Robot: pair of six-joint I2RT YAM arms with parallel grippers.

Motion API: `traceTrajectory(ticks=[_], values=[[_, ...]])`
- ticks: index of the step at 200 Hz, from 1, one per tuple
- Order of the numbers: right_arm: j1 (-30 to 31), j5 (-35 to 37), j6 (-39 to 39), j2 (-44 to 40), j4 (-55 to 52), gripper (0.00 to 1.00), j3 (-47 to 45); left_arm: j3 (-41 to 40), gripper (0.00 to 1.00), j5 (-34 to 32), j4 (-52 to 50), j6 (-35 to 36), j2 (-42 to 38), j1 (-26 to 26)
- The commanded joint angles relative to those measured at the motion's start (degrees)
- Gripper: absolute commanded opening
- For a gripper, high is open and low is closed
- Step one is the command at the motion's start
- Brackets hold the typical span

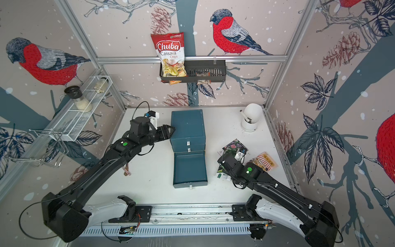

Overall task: Take the seed bags out of the drawer
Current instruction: Move the seed packet to the center of the board.

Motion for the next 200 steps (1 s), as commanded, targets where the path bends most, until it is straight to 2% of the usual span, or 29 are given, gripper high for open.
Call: traceTrajectory(ticks=[1, 52, 79, 99, 142, 169, 184, 200], values=[[1.03, -4.85, -0.33, 1.8, 0.58, 0.0, -2.09, 0.59, 0.72, 1.57, 0.45, 1.83, 0.14, 0.77], [3.48, -9.54, 3.41, 0.37, 6.01, 0.0, -10.1, -1.88, 0.72, 2.66, 1.58, 1.93, 0.09, 2.0], [2.21, -7.87, 2.69, 3.03, 6.9, 0.0, -10.13, -2.05, 0.72, 2.92, 1.51, 2.22, 0.08, 2.5], [-2.76, -6.97, 0.05, 4.57, 9.19, 0.0, -9.74, -1.96, 0.72, 3.08, 1.43, 2.46, -0.16, 2.73], [-17.02, -11.67, -8.66, 9.91, 15.13, 0.0, -7.25, -2.5, 0.72, 3.45, 1.28, 2.92, -0.11, 3.15], [-23.95, -12.62, -11.69, 11.72, 17.8, 0.0, -7.82, -2.36, 0.72, 4.07, 0.92, 3.6, 0.52, 3.32], [-26.25, -14.06, -13.14, 12.5, 19.43, 0.0, -7.8, -1.93, 0.72, 4.2, 0.52, 4.02, 0.91, 3.38], [-25.76, -14.72, -13.38, 13.12, 19.18, 0.0, -7.06, -1.54, 0.72, 4.41, 0.28, 4.32, 1.25, 3.43]])
